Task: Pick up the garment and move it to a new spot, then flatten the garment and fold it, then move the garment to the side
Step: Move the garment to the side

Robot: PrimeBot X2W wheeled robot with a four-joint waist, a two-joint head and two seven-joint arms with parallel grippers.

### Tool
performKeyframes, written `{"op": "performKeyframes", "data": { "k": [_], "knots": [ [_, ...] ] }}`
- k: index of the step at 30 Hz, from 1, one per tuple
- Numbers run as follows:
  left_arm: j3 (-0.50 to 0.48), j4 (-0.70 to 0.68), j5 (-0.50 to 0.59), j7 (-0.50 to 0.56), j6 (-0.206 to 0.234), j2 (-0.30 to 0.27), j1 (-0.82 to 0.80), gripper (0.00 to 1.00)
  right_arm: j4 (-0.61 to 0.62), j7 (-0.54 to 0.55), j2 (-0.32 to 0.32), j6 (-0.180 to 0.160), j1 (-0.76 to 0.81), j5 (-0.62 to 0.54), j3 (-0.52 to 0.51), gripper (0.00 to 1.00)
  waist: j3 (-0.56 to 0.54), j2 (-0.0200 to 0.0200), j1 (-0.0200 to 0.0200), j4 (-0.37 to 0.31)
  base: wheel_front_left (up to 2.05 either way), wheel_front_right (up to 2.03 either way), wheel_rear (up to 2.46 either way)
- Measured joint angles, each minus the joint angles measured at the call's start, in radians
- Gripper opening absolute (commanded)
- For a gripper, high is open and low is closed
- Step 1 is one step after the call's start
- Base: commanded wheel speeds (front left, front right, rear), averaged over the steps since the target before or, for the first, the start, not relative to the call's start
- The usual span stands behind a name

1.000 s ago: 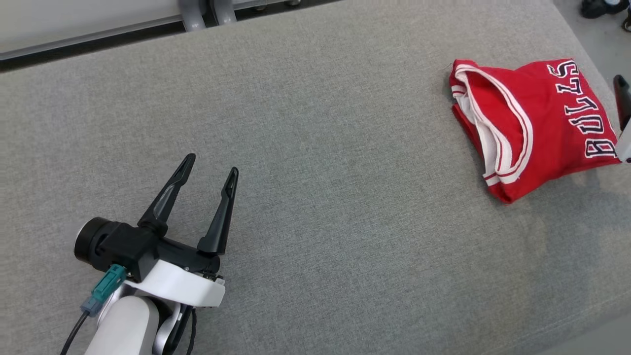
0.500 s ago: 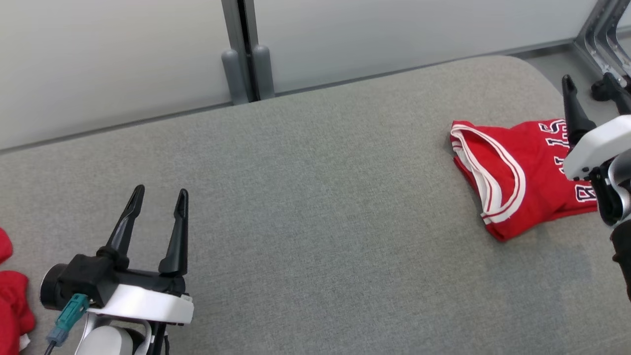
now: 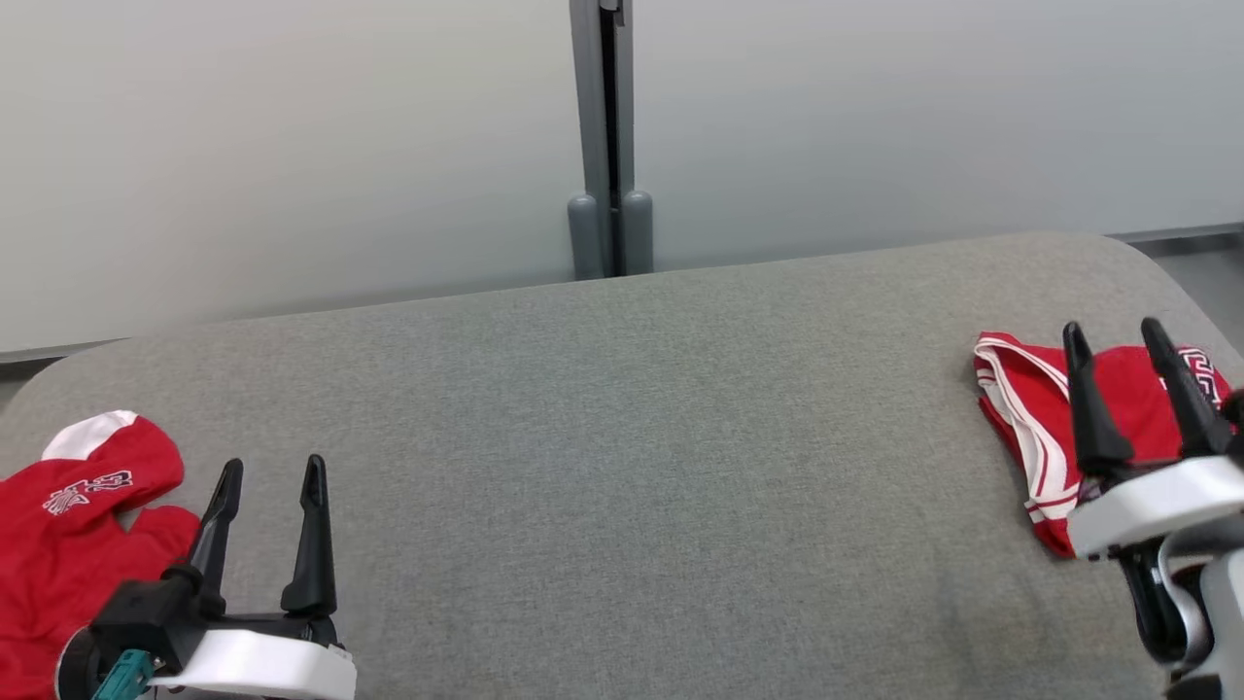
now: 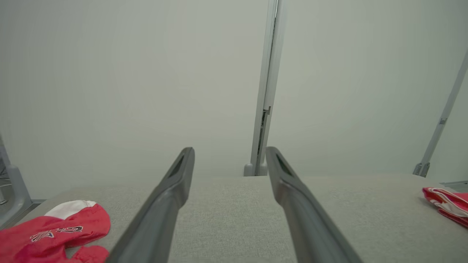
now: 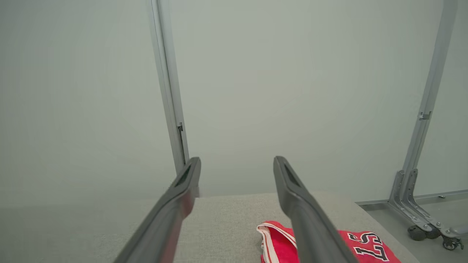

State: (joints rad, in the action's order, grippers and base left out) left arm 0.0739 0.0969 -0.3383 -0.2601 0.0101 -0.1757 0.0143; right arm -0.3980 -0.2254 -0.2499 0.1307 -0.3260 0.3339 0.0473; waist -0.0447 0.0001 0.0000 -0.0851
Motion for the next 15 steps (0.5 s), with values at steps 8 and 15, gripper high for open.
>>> {"op": "performKeyframes", "data": {
  "k": [8,15],
  "knots": [
    [0.004,0.051,0.022,-0.001,-0.018,0.035,0.013,1.00,0.165,-0.012,0.046,0.000,0.218,-0.012,-0.016,1.00,-0.022,0.0000,0.0000,0.059,0.00,0.00,0.00],
    [-0.010,0.076,0.058,-0.002,-0.038,0.063,0.023,1.00,0.201,-0.025,0.059,0.000,0.300,-0.018,0.028,1.00,-0.027,0.0000,0.0000,0.083,0.00,0.00,0.00]
  ]
}}
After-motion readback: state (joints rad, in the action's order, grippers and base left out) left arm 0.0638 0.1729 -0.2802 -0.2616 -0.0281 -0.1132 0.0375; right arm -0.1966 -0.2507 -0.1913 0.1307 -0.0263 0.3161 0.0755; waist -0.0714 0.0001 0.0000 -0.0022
